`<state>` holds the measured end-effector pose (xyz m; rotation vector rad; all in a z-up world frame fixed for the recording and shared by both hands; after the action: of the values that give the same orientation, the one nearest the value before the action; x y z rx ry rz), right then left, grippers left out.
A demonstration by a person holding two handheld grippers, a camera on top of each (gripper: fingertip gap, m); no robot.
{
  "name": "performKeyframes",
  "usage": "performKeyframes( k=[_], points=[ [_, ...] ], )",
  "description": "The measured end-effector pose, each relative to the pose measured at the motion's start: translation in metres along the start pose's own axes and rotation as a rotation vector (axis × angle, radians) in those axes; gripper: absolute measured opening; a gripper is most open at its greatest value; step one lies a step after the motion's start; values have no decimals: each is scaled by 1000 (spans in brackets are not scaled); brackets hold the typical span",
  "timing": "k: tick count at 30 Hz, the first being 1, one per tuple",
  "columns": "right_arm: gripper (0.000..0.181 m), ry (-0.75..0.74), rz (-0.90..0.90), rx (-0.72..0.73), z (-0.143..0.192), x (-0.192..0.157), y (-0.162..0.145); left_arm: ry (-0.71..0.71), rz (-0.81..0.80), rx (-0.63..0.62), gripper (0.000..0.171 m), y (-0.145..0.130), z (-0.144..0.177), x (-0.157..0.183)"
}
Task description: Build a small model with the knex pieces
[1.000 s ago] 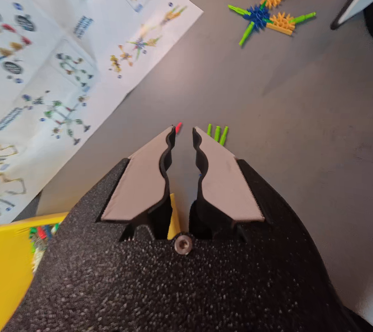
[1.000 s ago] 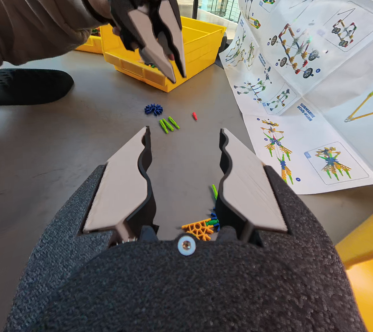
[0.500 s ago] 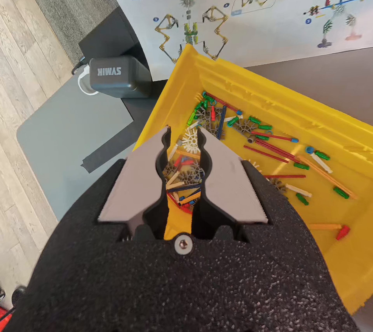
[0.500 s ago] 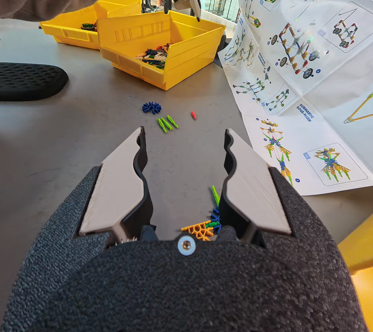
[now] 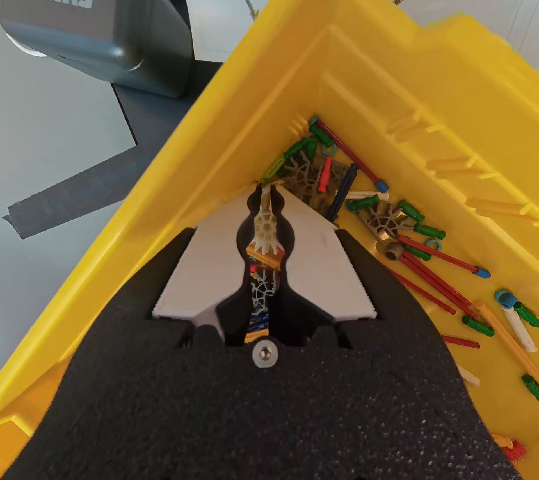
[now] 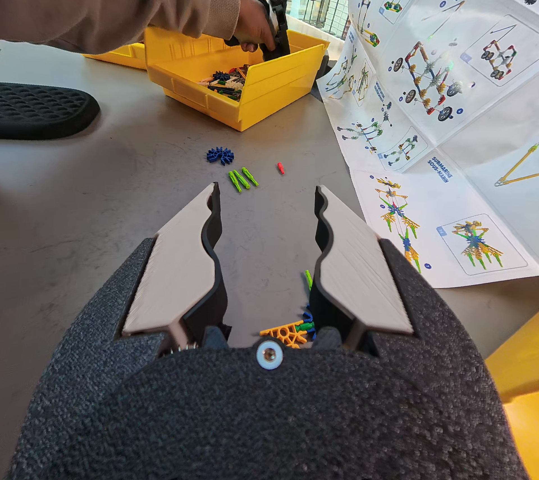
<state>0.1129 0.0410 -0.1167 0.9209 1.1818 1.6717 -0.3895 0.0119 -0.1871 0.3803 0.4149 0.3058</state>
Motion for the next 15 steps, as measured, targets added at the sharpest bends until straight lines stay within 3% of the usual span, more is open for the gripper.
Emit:
performKeyframes(
  k=[5,12,15],
  points=[
    [60,-16,5,-11,1,2,-1,-62,-32,-14,4,-4,1,0],
    [59,-24,10,-11,2,3,-1,-295,-115,-179,0,-26,20,13],
    [58,-25,11,-10,2,3,0,-252,-40,-76,0,-10,27,2]
  ],
)
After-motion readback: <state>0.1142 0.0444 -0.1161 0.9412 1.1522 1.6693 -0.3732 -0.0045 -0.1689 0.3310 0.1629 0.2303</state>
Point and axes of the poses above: each gripper's, where its closed fingertips meet, z back along the fingers, y out of its top, x = y × z across the jaws, the point moved 4 cm from there along z, back along the fingers, and after that the axes turned 12 degrees about y, right-handed, at the moved point
